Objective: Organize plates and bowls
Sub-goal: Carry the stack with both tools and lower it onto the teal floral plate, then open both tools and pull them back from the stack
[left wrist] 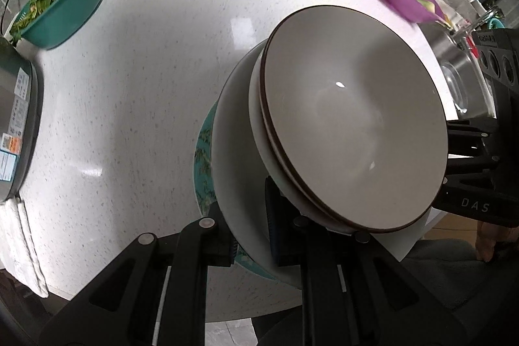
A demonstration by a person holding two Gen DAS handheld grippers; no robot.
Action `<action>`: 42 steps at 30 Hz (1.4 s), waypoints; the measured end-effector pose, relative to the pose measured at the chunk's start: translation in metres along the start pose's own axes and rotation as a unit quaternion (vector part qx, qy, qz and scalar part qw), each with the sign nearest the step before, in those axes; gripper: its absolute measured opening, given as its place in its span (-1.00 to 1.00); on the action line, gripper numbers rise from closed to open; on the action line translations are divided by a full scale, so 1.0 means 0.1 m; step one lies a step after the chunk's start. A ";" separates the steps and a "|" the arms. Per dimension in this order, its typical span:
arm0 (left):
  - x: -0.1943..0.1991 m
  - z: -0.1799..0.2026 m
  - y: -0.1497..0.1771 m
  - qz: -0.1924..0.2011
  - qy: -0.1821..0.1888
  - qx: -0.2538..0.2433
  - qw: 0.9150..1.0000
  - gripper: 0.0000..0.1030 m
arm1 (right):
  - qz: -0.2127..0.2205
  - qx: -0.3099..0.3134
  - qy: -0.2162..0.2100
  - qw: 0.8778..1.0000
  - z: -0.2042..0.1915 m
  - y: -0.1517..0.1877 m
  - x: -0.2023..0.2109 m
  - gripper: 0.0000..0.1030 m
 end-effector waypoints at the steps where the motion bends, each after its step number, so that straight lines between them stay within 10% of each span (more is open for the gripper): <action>1: -0.01 -0.01 0.02 -0.001 0.001 0.000 1.000 -0.76 | -0.001 -0.001 0.000 1.000 0.00 0.02 -0.01 -0.57; 34: -0.54 0.01 -0.01 -0.006 0.015 0.024 1.000 -0.75 | -0.011 -0.006 0.010 1.000 0.00 0.07 -0.33 -0.57; 42: -0.35 -0.01 0.11 0.044 -0.004 0.059 0.997 -0.74 | -0.002 0.009 0.014 1.000 -0.03 0.14 -0.24 -0.09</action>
Point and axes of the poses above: each gripper's, at about its wrist camera, not at the fingertips, and x roughly against the way its jaws point, z to its right, y to its underside, the point moved 2 cm from there along -x, roughly the way its jaws point, and after that the axes turned 2 degrees about -x, right-handed, at the moved point
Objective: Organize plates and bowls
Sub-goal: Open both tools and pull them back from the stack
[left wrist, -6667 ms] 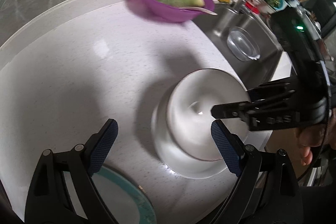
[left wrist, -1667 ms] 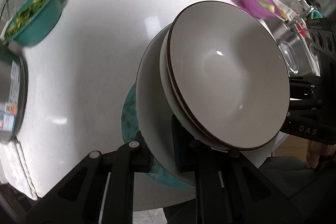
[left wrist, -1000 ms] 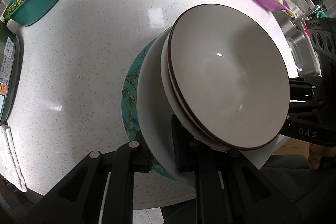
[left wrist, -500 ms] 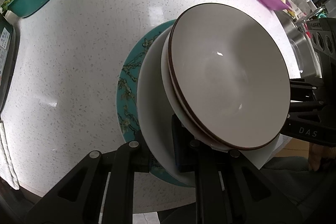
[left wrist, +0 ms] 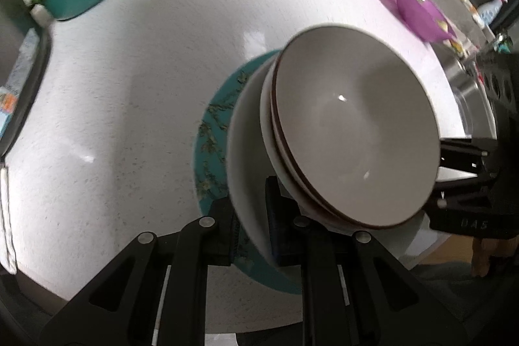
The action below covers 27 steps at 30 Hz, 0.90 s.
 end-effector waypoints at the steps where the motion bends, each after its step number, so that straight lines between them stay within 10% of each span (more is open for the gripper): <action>1: 0.05 -0.01 0.02 0.006 -0.003 0.007 1.000 -0.71 | 0.003 0.001 -0.005 1.000 0.01 0.02 0.04 -0.06; 6: 0.40 0.01 0.19 0.041 -0.051 0.051 0.997 0.24 | 0.035 0.022 -0.015 0.999 0.02 0.14 0.33 0.61; 11: 0.81 0.14 0.37 0.091 -0.048 0.094 0.990 1.00 | 0.067 0.031 -0.018 0.997 0.10 0.21 0.68 0.79; 22: 1.48 0.52 0.46 0.142 -0.043 0.071 0.986 1.00 | 0.174 0.015 0.058 0.983 -0.16 0.44 1.46 1.00; 27: 1.73 0.54 0.61 0.115 -0.103 0.084 0.984 1.00 | 0.214 -0.004 0.083 0.973 -0.43 0.66 1.68 1.00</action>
Point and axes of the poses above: each gripper's, at about its wrist camera, not at the fingertips, and x roughly against the way its jaws point, z to its right, y to its underside, the point moved 2 cm from there along -x, roughly the way its jaws point, and after that the axes turned 2 degrees about -x, right-handed, at the moved point
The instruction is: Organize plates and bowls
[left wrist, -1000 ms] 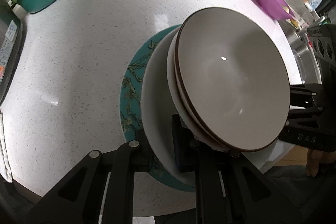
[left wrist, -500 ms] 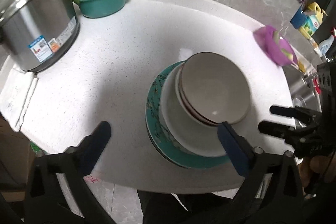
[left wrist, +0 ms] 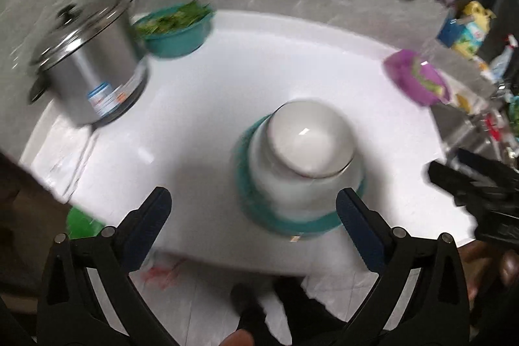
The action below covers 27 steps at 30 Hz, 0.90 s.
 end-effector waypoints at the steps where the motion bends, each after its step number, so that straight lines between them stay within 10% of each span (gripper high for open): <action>1: 0.02 -0.01 0.04 -0.009 0.000 0.006 1.000 1.00 | 0.019 0.003 0.003 1.000 -0.07 0.02 0.11 1.00; 5: 0.10 -0.16 0.18 -0.009 0.066 0.049 0.997 1.00 | 0.047 -0.007 0.015 0.999 -0.23 0.10 0.33 1.00; 17: 0.51 0.08 0.06 0.033 0.087 0.042 0.995 1.00 | 0.062 0.009 0.033 0.998 -0.36 0.10 0.67 1.00; 27: 0.67 0.34 0.00 0.050 0.004 0.010 0.999 1.00 | 0.050 0.000 0.045 0.998 -0.23 0.15 0.68 1.00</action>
Point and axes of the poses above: each gripper's, at about its wrist camera, not at the fingertips, and x roughly against the way its jaws point, z to its right, y to its underside, the point moved 2 cm from there along -x, roughly the way its jaws point, and after that the axes turned 2 degrees about -x, right-handed, at the moved point
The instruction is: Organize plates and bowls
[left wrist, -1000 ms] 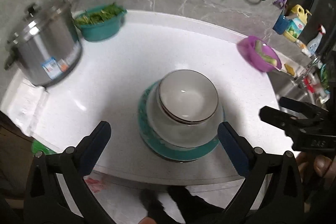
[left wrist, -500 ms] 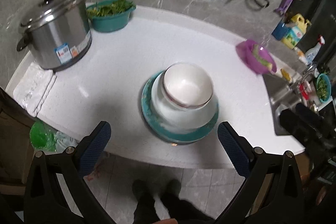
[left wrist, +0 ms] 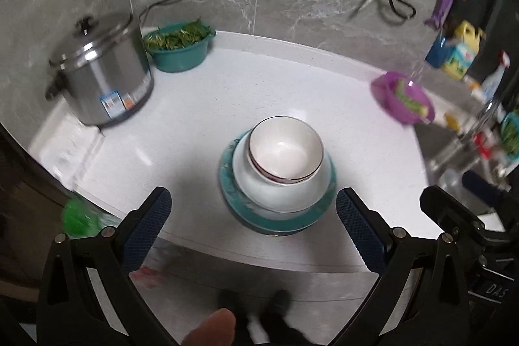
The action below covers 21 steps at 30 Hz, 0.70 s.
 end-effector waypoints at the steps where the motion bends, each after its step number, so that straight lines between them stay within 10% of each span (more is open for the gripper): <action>1: 0.01 0.03 0.01 -0.001 -0.006 -0.002 1.000 1.00 | -0.005 -0.003 0.002 1.000 0.01 0.01 -0.02 1.00; 21: 0.17 -0.15 0.09 0.002 -0.017 0.021 1.000 1.00 | -0.003 0.015 0.026 1.000 -0.03 0.00 0.11 1.00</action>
Point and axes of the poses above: each gripper's, at about its wrist camera, not at the fingertips, and x roughly against the way its jaws point, z to its right, y to its underside, the point moved 2 cm from there along -x, roughly the way its jaws point, and after that the axes turned 2 degrees about -x, right-handed, at the moved point
